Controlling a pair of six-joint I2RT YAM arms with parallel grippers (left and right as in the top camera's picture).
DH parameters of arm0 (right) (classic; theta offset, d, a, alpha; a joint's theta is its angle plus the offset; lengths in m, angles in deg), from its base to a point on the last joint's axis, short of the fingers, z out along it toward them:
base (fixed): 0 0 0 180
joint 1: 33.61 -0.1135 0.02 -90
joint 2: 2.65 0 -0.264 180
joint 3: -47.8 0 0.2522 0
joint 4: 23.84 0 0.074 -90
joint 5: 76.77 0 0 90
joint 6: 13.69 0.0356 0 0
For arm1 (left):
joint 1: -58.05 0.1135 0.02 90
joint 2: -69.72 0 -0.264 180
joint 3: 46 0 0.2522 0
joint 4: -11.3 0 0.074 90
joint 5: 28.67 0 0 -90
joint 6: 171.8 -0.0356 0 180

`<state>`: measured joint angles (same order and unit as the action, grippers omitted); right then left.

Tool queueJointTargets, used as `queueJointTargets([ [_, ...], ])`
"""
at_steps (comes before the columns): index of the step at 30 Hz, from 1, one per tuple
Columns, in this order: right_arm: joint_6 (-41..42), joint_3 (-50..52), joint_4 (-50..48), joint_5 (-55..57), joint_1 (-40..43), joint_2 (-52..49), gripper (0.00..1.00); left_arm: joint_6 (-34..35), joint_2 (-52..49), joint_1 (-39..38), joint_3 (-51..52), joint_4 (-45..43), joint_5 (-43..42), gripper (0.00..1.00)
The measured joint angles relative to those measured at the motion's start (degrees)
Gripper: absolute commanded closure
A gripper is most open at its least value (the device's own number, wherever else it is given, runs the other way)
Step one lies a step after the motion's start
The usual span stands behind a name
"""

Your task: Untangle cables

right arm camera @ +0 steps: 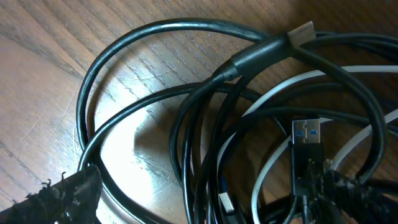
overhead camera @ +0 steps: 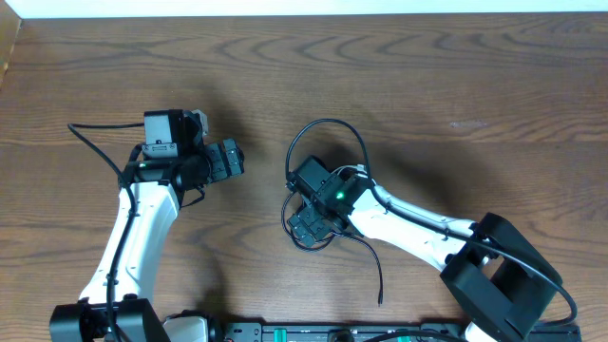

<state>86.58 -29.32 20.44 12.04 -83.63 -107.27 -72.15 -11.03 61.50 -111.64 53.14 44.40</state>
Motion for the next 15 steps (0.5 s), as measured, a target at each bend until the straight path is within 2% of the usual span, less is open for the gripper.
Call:
queueJointTargets([
  [15, 0.00, 0.00, 0.00, 0.00, 0.00, 0.00, 0.01, 0.00, 0.00, 0.00, 0.00, -0.04, 3.76, 0.02],
])
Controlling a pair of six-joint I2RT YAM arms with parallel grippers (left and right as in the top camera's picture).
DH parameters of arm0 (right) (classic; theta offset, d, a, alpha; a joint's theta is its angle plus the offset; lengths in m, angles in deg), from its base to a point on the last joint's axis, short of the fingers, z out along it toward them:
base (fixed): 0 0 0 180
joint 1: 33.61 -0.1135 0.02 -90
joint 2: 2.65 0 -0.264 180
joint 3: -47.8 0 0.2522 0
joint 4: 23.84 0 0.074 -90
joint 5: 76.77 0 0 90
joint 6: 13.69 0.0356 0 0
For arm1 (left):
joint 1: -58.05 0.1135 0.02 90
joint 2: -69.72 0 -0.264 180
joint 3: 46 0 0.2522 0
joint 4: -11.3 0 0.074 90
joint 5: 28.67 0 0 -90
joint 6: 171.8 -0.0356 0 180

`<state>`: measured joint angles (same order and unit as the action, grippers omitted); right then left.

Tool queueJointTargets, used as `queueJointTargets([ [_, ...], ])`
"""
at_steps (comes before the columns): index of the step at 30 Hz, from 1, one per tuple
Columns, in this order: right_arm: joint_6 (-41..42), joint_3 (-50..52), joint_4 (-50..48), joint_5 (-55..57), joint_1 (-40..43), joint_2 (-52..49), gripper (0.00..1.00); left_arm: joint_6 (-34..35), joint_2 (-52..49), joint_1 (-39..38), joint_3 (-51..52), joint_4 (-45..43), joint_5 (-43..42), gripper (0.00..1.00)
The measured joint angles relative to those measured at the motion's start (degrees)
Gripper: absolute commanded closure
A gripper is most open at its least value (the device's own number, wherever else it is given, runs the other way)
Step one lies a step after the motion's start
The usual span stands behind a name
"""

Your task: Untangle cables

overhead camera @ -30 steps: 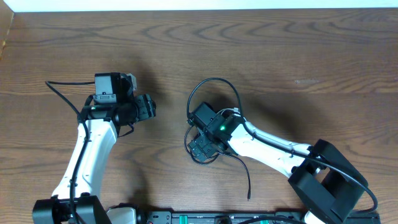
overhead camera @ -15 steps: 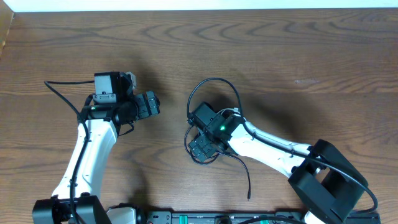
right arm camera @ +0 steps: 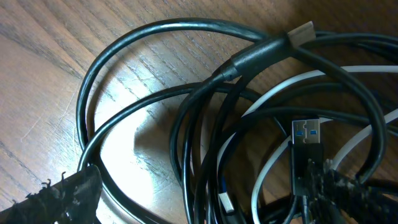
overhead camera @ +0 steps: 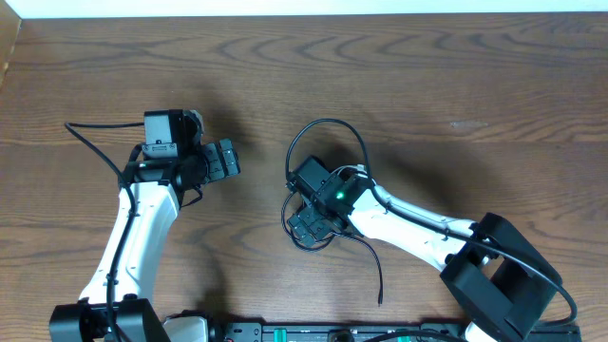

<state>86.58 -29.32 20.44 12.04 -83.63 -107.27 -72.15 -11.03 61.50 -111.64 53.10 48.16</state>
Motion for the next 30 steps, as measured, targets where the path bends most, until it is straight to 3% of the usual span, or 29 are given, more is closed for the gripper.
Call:
queueJointTargets([
  [14, 1.33, 0.00, -3.37, -1.99, 0.00, 0.00, 0.01, 4.00, 0.00, 0.00, 0.00, -1.77, -0.02, 0.02],
  [15, 1.42, 0.00, -3.76, -2.51, 0.00, 0.00, 0.08, 4.37, 0.00, 0.00, 0.00, -1.77, -0.02, 0.02],
  [17, 0.87, -0.09, -4.76, -3.23, 0.02, 0.00, 0.31, 4.85, 0.00, 0.00, 0.00, -1.77, -0.02, 0.02],
  [20, 1.46, -2.29, -2.60, -3.80, 0.33, 0.00, 0.75, 5.42, 0.00, 0.00, 0.00, -1.68, -0.04, 0.02],
  [21, 1.75, -3.96, -1.18, -4.15, 0.66, 0.00, 0.79, 5.49, 0.00, 0.00, 0.00, -1.64, -0.04, 0.02],
  [24, 2.54, -10.93, 3.04, -4.81, 1.79, 0.17, 0.72, 5.60, 0.00, 0.00, 0.00, -1.60, -0.07, 0.02],
  [26, 2.91, -14.58, 5.35, -4.83, 2.25, 0.87, 0.59, 5.60, 0.00, 0.00, 0.00, -1.60, -0.07, 0.02],
  [30, 2.89, -16.28, 10.43, -3.98, 2.05, 2.25, 0.49, 5.60, 0.00, -0.02, 0.00, -1.60, -0.07, 0.02],
])
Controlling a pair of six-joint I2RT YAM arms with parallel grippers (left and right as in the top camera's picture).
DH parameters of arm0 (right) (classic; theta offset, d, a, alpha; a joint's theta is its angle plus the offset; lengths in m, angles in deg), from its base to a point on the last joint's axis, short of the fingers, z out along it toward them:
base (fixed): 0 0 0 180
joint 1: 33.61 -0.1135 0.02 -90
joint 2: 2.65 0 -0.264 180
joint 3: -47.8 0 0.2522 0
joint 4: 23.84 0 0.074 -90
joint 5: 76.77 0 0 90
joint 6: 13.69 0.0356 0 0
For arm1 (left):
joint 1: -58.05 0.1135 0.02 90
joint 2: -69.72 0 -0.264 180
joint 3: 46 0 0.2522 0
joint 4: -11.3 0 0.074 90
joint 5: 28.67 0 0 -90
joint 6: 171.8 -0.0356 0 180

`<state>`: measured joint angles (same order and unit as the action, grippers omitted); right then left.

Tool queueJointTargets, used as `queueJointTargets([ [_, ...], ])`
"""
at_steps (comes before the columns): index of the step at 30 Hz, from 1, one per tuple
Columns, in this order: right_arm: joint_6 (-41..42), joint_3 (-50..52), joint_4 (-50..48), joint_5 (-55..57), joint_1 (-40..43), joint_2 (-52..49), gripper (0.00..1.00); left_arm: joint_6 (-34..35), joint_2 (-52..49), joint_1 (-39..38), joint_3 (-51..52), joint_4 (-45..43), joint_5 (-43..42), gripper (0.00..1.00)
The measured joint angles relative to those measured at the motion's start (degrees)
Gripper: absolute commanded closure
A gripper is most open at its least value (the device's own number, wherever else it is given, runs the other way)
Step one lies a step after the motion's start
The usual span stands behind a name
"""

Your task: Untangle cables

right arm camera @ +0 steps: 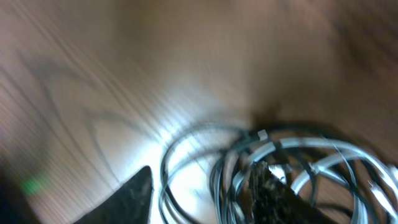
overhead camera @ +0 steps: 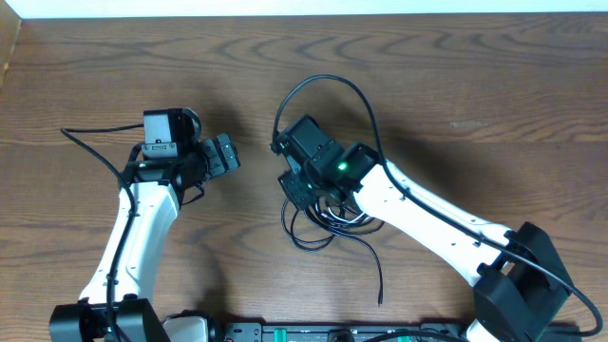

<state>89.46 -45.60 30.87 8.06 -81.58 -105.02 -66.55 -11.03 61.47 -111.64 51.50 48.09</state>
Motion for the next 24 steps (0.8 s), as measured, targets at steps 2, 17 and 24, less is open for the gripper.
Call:
queueJointTargets([
  [2, 0.04, 0.44, 2.91, 1.25, -0.42, -0.17, 0.46, 0.00, 0.00, 0.02, 0.00, 0.00, 0.00, 0.02],
  [17, 4.11, 11.76, 2.05, 11.72, -1.92, -3.02, 0.41, 0.00, -0.04, 0.02, 0.00, -0.07, -0.02, 0.02],
  [24, 8.35, 13.07, -1.25, 16.26, -0.96, -3.02, 0.53, 0.00, -0.04, 0.00, 0.00, -0.09, 0.00, 0.02],
])
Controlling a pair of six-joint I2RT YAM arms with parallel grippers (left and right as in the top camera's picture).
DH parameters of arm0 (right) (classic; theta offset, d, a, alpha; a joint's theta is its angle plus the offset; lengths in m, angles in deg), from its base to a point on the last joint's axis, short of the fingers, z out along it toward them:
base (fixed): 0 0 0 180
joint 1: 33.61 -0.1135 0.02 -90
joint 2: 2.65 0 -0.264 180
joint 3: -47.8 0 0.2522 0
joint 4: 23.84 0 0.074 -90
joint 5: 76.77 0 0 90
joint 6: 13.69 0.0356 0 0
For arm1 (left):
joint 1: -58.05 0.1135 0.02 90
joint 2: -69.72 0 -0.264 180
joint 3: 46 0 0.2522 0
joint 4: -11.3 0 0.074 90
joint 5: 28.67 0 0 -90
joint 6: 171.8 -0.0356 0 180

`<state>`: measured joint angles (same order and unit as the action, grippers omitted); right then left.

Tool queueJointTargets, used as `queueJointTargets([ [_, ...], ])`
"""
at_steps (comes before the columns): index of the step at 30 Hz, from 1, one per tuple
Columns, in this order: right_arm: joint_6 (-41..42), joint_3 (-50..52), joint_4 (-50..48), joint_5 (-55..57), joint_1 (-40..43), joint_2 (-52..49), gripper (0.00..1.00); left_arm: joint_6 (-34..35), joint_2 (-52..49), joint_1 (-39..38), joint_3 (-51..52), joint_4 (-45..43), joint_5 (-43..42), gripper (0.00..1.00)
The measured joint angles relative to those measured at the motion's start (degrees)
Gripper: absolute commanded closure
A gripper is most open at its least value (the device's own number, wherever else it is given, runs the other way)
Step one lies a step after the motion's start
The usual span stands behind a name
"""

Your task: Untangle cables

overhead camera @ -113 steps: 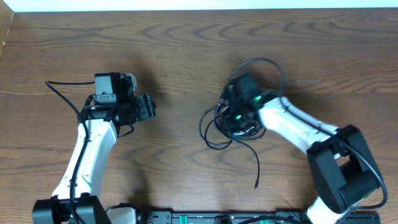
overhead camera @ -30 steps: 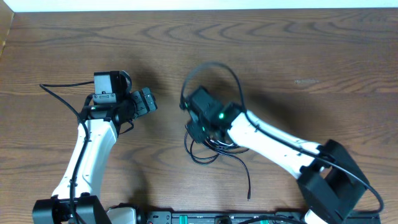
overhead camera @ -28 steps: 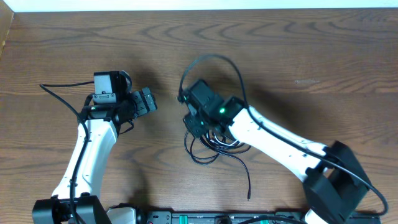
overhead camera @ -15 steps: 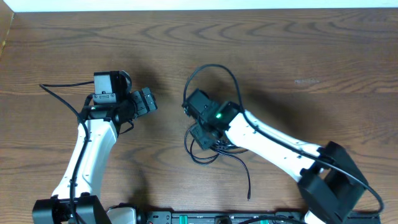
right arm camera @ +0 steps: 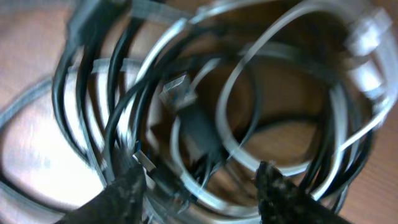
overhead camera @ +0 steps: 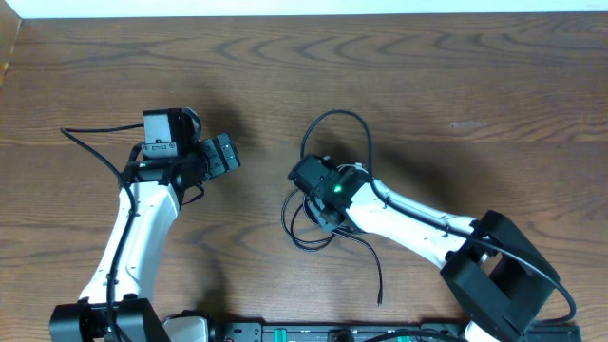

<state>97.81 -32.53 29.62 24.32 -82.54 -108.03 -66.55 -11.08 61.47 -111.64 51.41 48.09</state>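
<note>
A tangle of black and white cables [overhead camera: 309, 228] lies on the wooden table, with one black loop [overhead camera: 339, 128] reaching away from it and a loose black end [overhead camera: 379, 285] trailing toward the front edge. My right gripper [overhead camera: 325, 201] is down in the tangle. In the blurred right wrist view its fingers [right arm camera: 124, 196] stand half closed, with a black USB plug [right arm camera: 186, 106] and white strands [right arm camera: 249, 81] running between them. The left gripper [overhead camera: 226, 156] hovers over bare wood left of the tangle, holding nothing.
The left arm's own black lead [overhead camera: 90, 142] curls at the far left. A black rail [overhead camera: 313, 332] runs along the front edge. The table's far edge [overhead camera: 304, 13] meets a white wall.
My right gripper was raised with cable strands drawn up and the loop stretched toward the back. Now it is low in the tangle again and the loop sits smaller and further right. The left arm has not moved.
My right gripper sat wide open in the tangle at the first two moments, while the left gripper shifted slightly left. Then the right fingers stood half closed and raised, with strands lifted off the table. Now they are back down among the cables, and the loop has shifted right.
</note>
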Motion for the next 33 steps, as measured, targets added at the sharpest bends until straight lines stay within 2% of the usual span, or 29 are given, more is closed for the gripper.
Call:
queueJointTargets([
  [3, 1.01, 0.00, -2.80, 0.90, 1.81, 0.00, 0.62, 0.00, 0.00, 0.02, 0.00, 0.00, -0.04, 0.02],
  [5, 1.42, 0.00, -4.11, 1.18, 3.50, 0.00, 0.64, 0.00, 0.00, 0.00, 0.00, 0.00, -0.11, 0.02],
  [11, 2.10, 0.00, -5.95, 1.25, 8.44, 0.00, 0.57, 0.00, 0.00, 0.00, 0.00, 0.00, -0.13, 0.02],
  [19, 2.95, 0.00, -6.14, 1.38, 12.52, 0.00, 0.57, 0.00, 0.00, 0.02, 0.00, -0.07, -0.13, 0.02],
  [33, 3.74, 3.52, -7.72, 1.66, 13.03, 0.00, 0.66, 0.00, -0.02, 0.00, 0.00, -0.07, -0.13, 0.02],
])
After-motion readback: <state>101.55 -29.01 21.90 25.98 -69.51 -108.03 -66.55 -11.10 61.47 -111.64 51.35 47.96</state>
